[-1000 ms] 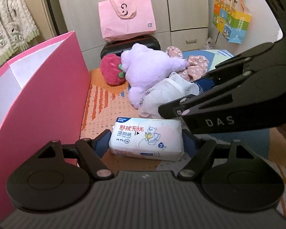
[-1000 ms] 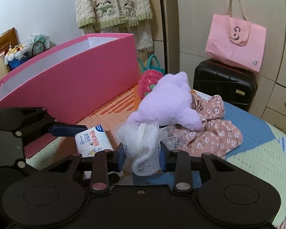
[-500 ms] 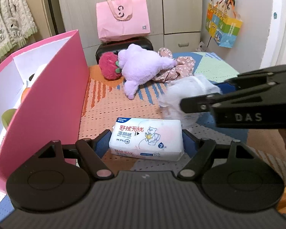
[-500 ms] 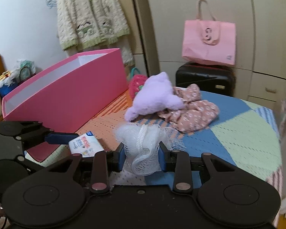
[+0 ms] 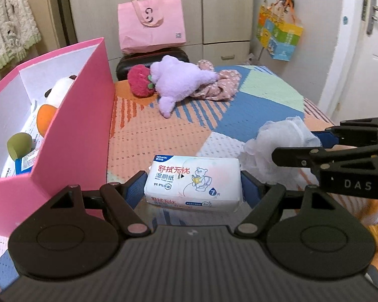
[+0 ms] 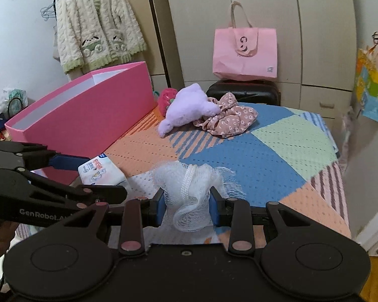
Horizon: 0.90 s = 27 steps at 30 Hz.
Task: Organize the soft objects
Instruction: 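Lift the wipe pack and mesh puff and carry both toward the pink box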
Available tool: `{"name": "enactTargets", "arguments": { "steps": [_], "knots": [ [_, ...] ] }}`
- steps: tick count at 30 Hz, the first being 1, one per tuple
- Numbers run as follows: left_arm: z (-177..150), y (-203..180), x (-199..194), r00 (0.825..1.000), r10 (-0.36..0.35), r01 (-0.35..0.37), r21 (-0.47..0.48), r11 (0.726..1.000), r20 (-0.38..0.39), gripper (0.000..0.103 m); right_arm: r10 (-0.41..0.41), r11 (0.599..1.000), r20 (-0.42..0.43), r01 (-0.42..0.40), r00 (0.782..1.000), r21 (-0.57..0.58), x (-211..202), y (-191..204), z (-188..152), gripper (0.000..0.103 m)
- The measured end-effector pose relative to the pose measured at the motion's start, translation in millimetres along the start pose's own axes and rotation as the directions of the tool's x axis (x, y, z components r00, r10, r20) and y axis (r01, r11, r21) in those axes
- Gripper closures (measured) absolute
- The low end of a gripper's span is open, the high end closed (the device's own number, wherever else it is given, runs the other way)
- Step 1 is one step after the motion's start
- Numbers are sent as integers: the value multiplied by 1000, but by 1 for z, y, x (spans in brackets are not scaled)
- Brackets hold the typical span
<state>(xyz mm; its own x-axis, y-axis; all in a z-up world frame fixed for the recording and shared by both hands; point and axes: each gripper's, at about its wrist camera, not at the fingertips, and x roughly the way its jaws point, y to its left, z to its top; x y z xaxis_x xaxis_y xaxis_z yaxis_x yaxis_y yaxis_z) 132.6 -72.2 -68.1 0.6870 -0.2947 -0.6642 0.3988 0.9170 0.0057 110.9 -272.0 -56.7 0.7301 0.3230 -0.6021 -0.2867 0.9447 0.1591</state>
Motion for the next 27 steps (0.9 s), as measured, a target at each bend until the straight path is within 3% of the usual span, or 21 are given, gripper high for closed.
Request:
{"name": "enactTargets", "arguments": {
  "steps": [12, 16, 20, 27],
  "knots": [
    [-11, 20, -43, 990, -132, 132, -4, 991, -49, 26, -39, 997, -37, 37, 999, -67, -33, 38, -12, 64],
    [-15, 29, -57, 984, -157, 156, -19, 988, -88, 26, 16, 997, -76, -22, 997, -77, -40, 48, -9, 64],
    [-15, 52, -72, 961, -234, 226, -64, 972, -147, 26, 107, 993, -91, -111, 990, -36, -44, 57, 2, 64],
    [-5, 93, -104, 951, -245, 236, -71, 969, -187, 26, 200, 976, -111, -207, 973, -60, -46, 84, 26, 64]
  ]
}}
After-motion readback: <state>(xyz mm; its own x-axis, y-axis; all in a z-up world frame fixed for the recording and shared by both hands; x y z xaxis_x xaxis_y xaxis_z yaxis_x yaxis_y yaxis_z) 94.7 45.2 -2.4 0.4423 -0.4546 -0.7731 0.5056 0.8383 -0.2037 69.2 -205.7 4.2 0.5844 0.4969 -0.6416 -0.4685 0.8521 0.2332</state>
